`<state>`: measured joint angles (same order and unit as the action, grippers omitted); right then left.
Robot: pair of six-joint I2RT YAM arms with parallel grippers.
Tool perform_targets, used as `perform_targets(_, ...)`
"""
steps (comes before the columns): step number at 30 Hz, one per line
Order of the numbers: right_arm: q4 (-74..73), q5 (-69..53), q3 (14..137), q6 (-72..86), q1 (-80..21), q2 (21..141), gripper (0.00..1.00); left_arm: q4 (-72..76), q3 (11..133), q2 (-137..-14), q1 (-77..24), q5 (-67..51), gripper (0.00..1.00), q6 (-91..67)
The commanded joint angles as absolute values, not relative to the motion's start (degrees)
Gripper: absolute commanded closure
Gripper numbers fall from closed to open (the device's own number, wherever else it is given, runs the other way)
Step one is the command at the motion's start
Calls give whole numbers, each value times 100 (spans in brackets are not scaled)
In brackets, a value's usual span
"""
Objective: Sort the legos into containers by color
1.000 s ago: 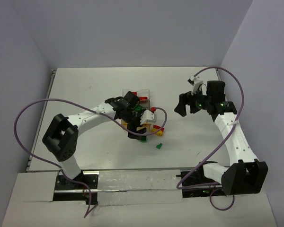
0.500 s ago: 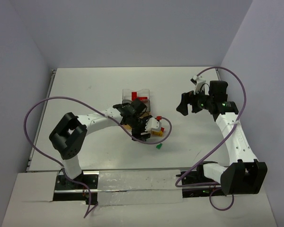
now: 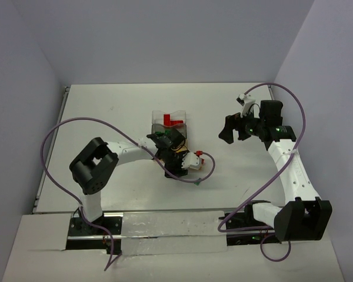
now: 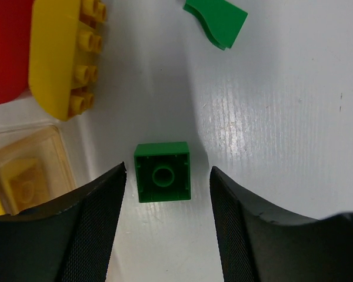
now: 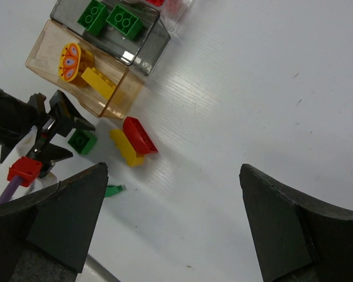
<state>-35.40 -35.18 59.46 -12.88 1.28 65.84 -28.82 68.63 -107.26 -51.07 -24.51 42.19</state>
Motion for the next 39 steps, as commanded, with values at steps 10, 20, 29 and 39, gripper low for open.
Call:
perform_targets(10,-3524,-3609,6079,-1286,147,6618,0,-2713,6691,-9843,-5158,-2504,90,3773)
perform_targets(20,-3430,-3391,6111,-1266,40,6797,0,-2785,7981,-8916,-3424,-2594,100,1741)
perform_targets(29,-3482,-3160,6187,-1267,-191,6884,0,-2695,8588,-10195,-3127,-1955,93,995)
perform_targets(39,-3475,-3138,6144,-1269,-193,6938,0,-2888,9215,-11001,-3097,-1742,86,809)
